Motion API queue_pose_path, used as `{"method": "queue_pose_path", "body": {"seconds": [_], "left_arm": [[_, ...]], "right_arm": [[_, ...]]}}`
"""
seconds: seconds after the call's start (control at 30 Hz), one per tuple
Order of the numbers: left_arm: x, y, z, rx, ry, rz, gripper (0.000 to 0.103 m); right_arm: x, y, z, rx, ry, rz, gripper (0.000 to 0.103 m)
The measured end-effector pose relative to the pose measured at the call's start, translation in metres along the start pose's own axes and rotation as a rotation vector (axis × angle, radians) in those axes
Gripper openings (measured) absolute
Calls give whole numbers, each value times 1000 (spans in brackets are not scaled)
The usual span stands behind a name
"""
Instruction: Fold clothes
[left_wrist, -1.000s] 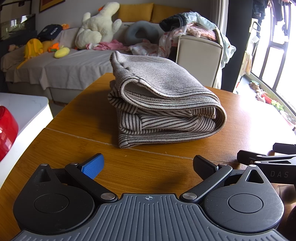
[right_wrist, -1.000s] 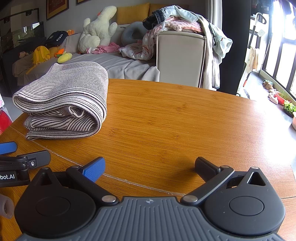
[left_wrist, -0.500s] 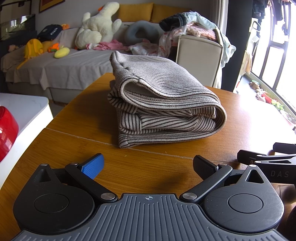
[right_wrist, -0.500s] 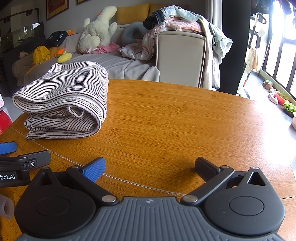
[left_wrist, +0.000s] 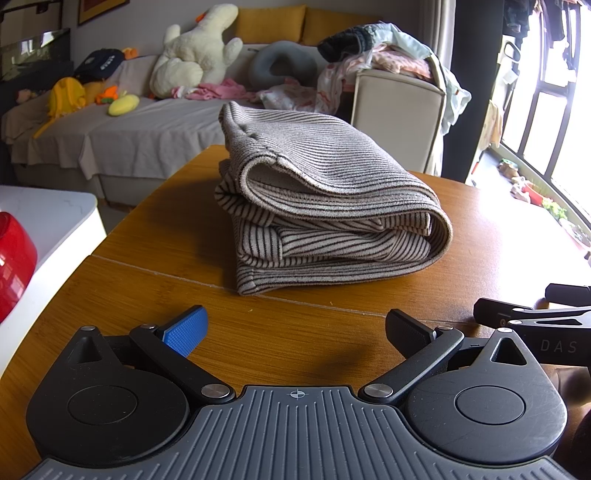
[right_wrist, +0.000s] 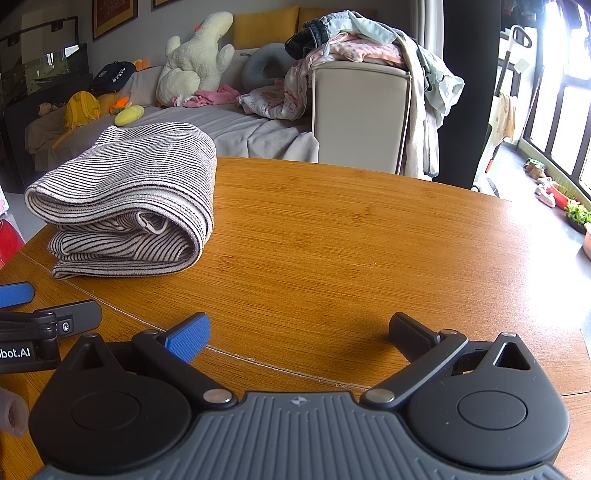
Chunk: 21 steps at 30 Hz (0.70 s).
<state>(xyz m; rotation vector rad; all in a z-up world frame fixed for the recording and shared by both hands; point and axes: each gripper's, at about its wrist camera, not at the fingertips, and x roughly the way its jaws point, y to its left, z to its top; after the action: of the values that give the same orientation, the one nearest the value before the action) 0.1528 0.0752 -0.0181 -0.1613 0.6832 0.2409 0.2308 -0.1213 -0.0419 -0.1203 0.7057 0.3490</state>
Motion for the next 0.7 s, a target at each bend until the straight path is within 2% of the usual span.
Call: {"method": "queue_pose_path", "body": {"seconds": [0.7], "left_arm": [[1,-2,-1,23,10,15,103]], "right_arm": [[-1,1,0,-1,0,-1,103]]}}
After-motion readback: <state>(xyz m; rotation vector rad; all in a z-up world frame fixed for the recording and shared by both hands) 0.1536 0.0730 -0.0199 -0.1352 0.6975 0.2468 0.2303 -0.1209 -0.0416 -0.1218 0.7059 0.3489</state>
